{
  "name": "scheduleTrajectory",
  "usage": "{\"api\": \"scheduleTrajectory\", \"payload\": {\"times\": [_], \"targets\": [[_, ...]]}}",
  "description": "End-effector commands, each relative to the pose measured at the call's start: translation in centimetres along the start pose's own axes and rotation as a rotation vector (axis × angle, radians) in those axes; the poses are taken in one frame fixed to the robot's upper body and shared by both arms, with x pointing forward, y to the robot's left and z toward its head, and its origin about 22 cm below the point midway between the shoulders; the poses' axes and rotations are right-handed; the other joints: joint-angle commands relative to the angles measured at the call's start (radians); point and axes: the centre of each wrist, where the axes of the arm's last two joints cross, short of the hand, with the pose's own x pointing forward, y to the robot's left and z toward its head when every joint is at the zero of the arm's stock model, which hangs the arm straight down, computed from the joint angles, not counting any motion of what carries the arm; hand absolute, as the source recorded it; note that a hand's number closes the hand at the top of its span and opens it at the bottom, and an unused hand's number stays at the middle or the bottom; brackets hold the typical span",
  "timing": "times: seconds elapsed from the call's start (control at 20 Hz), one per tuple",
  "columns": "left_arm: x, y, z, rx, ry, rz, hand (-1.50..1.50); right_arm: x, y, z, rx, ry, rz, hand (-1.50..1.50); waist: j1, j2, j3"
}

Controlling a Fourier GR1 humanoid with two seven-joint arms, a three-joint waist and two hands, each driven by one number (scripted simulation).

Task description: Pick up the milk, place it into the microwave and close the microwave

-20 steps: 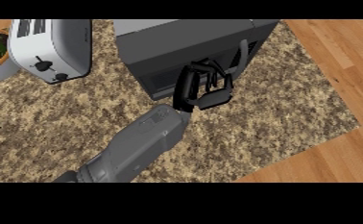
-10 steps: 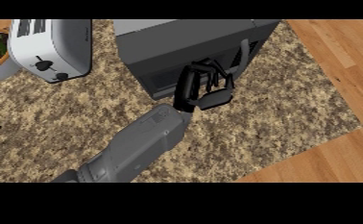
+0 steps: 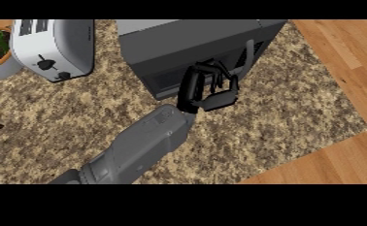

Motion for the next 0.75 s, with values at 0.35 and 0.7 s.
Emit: {"api": "scheduleTrajectory", "payload": {"times": [0.35,0.7], "targets": [[0.8,0.6,-2.6,0.028,-0.001,-0.012,1.50,0.5,-1.7,-0.7,-0.003,-0.019,-0.027,-1.50,0.004,0.010,-0.003],[0.8,0.4,-2.7,0.025,-0.013,-0.013,1.50,0.4,-2.3,-1.0,-0.008,-0.013,-0.040,-1.50,0.005,0.015,-0.002]]}}
